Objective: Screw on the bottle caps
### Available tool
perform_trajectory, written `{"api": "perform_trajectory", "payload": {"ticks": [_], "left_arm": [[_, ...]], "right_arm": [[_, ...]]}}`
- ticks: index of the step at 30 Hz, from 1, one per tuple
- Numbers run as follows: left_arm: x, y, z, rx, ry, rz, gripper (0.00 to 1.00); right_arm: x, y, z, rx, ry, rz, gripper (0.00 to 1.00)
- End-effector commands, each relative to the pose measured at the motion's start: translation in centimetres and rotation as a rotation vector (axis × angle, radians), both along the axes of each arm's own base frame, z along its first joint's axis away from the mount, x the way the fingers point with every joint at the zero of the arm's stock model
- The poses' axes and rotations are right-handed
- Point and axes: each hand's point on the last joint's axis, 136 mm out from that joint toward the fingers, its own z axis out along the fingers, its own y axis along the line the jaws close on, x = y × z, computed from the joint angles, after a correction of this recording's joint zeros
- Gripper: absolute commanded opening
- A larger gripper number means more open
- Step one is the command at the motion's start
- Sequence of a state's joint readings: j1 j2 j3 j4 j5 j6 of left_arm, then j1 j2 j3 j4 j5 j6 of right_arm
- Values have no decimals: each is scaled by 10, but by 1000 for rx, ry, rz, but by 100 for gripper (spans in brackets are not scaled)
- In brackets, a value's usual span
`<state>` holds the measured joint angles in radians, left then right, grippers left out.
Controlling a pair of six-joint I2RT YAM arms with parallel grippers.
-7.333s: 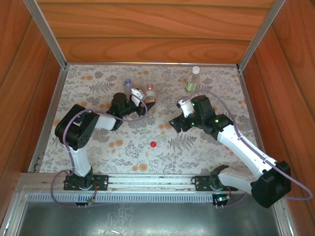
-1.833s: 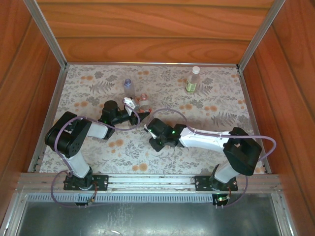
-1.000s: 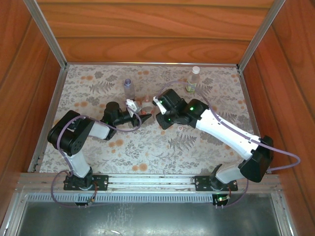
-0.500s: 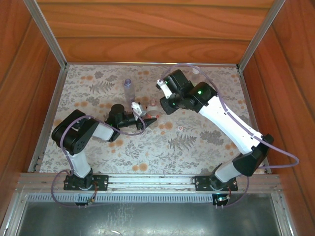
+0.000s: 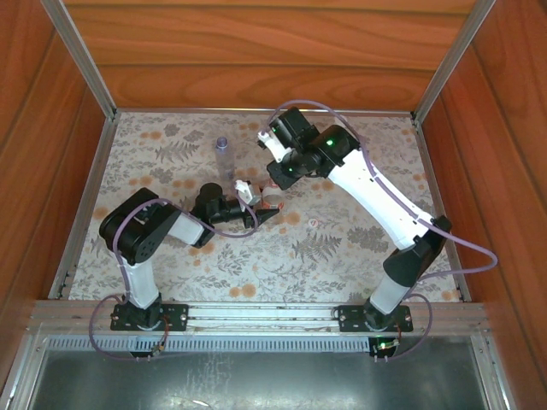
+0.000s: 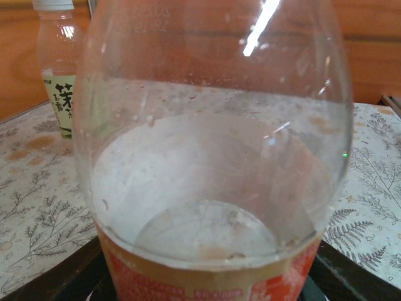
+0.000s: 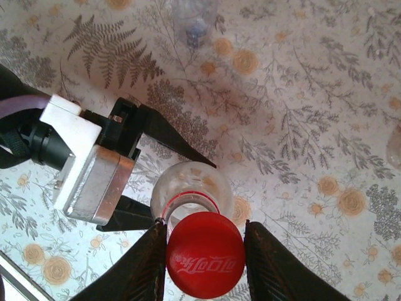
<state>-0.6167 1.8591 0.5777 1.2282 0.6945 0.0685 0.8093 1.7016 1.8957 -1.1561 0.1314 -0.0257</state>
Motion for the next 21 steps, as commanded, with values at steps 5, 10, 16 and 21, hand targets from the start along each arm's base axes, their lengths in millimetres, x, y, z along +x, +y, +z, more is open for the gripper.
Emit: {"api": "perform_trajectory", "payload": {"ticks": [5,10,16,21], "left_arm": [[-18,1,-51,97,182,-36,64],[-17,1,-51,93,182,-32,63],[-17,1,-52,90,184,-33,60],[-18,2,-52,89,182,-34,56]], "right_arm": [[0,-1,-9,-35,31,22,38],[0,2,-12,-38,41,28,38],[2,3,-13,-43,38,30,39],[3,4,-15,-46,38,31,38]]}}
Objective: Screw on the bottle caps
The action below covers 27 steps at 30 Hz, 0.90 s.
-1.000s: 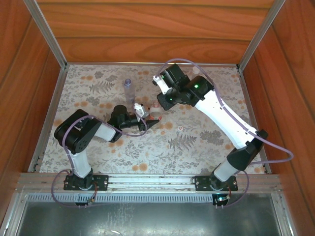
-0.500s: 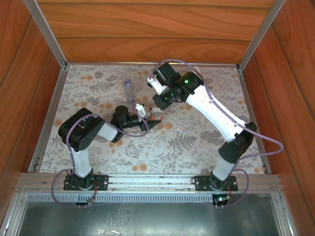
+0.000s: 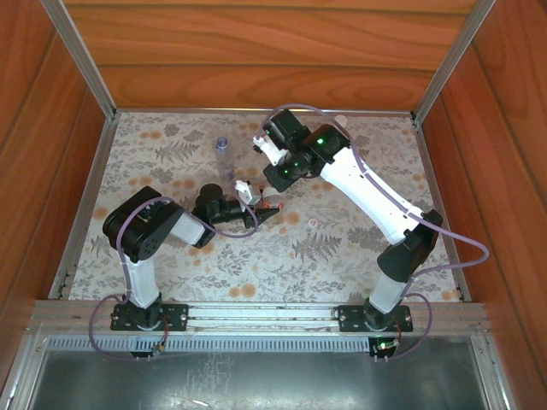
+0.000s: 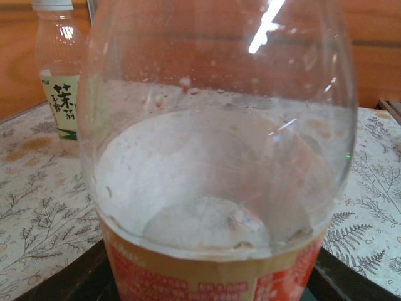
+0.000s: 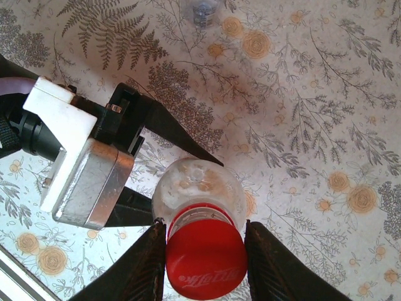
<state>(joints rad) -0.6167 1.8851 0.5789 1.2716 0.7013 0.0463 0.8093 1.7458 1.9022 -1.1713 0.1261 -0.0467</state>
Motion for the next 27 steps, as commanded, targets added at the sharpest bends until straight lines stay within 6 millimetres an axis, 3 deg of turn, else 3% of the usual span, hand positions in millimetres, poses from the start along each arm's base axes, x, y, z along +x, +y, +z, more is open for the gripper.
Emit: {"api": "perform_trajectory", "payload": {"ticks": [1,27], "left_arm": [[-18,3,-50,106,175,-29,56],[-17,4,-53,107,173,-26,57]], "right_arm": [[1,1,1,-5,8,10,38],[-2,2,-3,-29,53,23,38]]}}
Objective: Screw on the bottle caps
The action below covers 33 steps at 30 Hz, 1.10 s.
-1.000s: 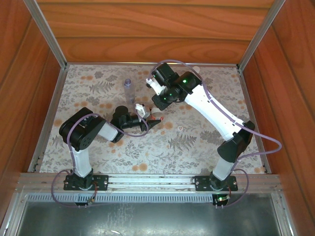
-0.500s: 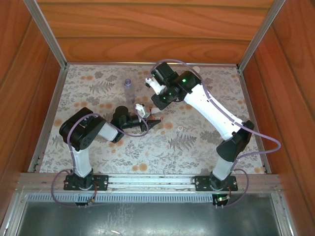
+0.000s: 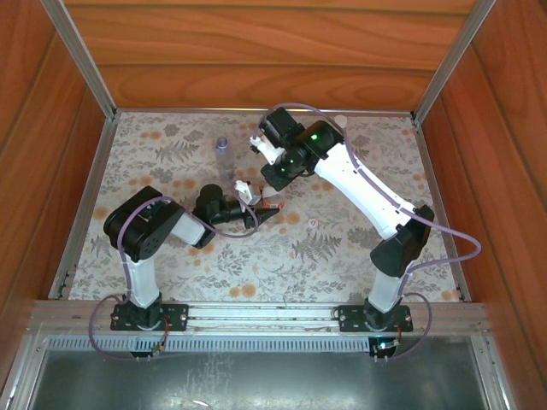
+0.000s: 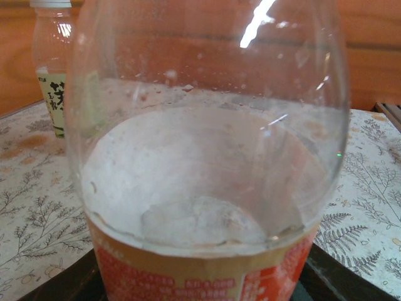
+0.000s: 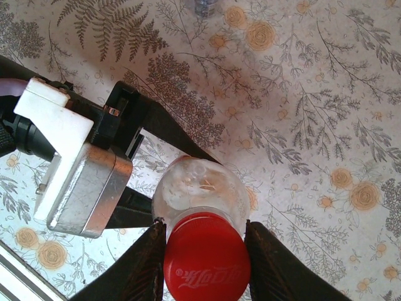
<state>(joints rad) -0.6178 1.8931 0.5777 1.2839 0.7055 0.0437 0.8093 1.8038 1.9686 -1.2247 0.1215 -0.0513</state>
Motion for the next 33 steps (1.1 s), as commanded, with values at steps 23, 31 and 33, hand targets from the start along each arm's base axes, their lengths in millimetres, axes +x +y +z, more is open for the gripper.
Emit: {"api": "perform_trajectory", "payload": {"ticks": [23,31,33], "left_arm": [[-14,3,-52,104,185,-16,57],[-13,3,-52,101,190,-14,56],[-12,3,-52,100,190,-13,56]], "right_arm": [[-5,-4,3,25,-17,11,37],[-6,-3,2,44,-33,18,36],[-7,-3,0,44,-32,23,36]]}}
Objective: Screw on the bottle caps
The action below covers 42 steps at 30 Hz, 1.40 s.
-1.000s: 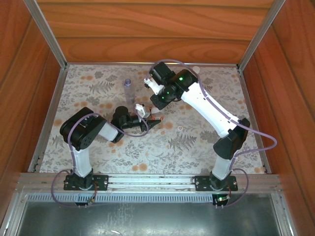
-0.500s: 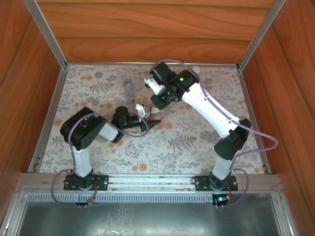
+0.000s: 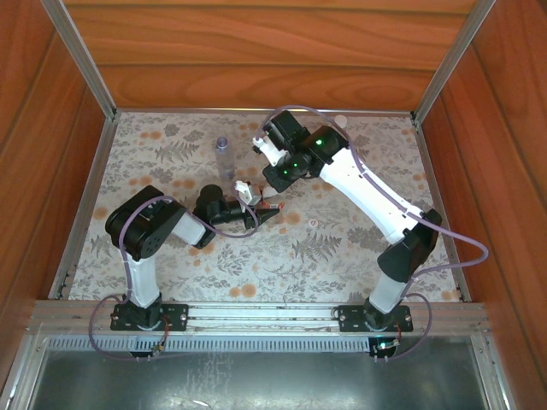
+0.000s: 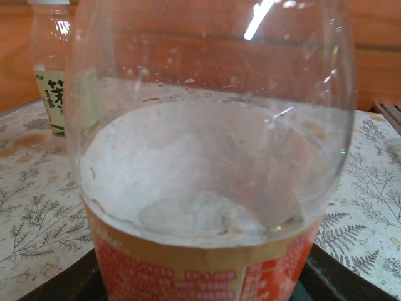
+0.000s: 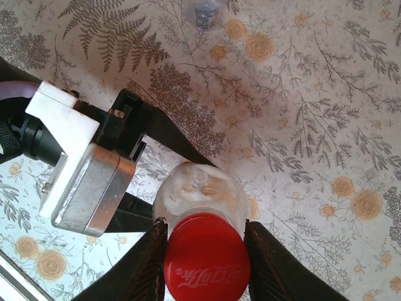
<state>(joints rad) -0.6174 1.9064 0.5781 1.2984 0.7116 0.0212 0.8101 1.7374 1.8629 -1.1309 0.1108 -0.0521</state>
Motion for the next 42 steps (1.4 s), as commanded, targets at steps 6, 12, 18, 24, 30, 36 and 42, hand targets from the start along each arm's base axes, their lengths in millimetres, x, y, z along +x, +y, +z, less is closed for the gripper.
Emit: {"api": "perform_trajectory", "payload": {"ticks": [6,12,18,24,30,36,42], "left_arm": [[-12,4,-51,109,175,-11,56],[-11,5,-51,106,177,-7,56],[-11,5,-50,105,177,-9,56],[-11,5,-50,103,177,-9,56],[-10,5,-50,102,175,-8,56],[-9,5,-49,101,174,-9,56],[-10,5,-50,103,177,-8,56]], "right_arm": [[-6,-4,-6,-21,-10,37,36],[-8,-5,-16,-22,-23,43,36],[-8,-6,-21,-22,-20,38,37],[-7,-4,-20,-18,-24,40,37],[-7,-4,-15,-15,-34,42,39],[-6,-4,-14,-16,-39,42,41],[-5,-3,-13,-14,-42,42,43]]}}
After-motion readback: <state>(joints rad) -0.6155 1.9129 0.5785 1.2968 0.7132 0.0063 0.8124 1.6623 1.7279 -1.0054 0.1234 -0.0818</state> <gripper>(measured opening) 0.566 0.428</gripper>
